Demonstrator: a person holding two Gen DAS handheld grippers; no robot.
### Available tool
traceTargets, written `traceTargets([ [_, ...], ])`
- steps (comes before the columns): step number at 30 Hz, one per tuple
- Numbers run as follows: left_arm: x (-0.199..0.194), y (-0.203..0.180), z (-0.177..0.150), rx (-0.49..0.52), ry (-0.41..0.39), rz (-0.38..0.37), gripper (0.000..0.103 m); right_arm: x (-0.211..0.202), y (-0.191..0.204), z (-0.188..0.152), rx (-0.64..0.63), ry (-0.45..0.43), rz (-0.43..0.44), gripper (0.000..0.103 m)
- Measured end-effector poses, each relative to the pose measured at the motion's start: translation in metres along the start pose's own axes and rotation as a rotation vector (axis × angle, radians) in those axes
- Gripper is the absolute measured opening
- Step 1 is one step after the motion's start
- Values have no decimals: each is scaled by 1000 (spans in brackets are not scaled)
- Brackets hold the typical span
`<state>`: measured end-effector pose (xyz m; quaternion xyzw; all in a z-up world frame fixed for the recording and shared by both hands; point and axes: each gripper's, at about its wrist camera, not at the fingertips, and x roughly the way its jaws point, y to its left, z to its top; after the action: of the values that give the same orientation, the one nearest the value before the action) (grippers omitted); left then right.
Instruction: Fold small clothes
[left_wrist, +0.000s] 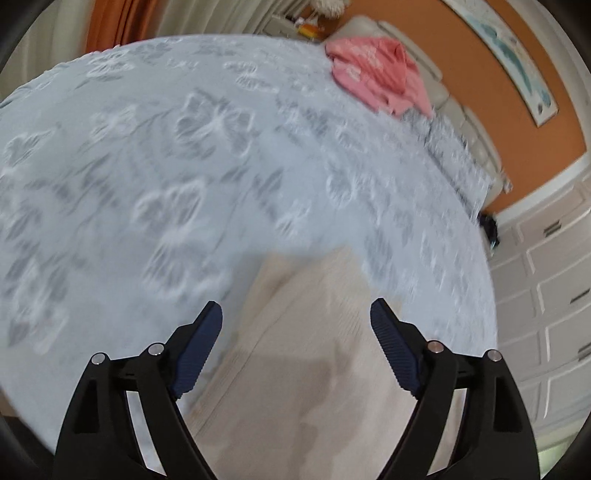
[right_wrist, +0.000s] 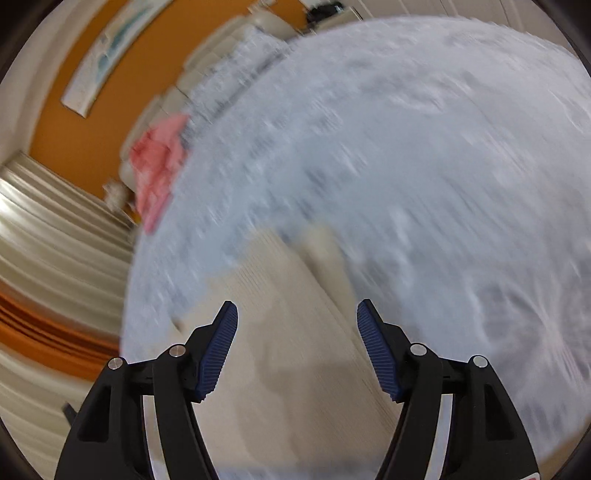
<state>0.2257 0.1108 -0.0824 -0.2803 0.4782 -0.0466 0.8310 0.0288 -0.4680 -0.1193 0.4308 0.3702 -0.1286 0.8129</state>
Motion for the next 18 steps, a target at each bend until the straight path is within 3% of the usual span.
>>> traceTargets([
  [4,-9,18,-42,-3,77,32,86,-4,-19,-38,29,80,-32,66],
  [10,12,47,-89,-145,220,56,86,10,-29,-68,106,173,-19,67],
  [13,13,58,-99,-252,206,25,84,19,-30,-69,174,177,4,67],
  [14,12,60,-99,-271,200,18,81,24,-32,-69,206,181,29,62],
  [15,13,60,-98,-279,201,11,64,27,-33,-68,231,187,48,35],
  [16,13,61,-97,-283,202,-11,37,30,-36,-68,254,197,60,17],
  [18,14,65,-97,-327,227,-67,14,26,-36,-70,276,186,73,13],
])
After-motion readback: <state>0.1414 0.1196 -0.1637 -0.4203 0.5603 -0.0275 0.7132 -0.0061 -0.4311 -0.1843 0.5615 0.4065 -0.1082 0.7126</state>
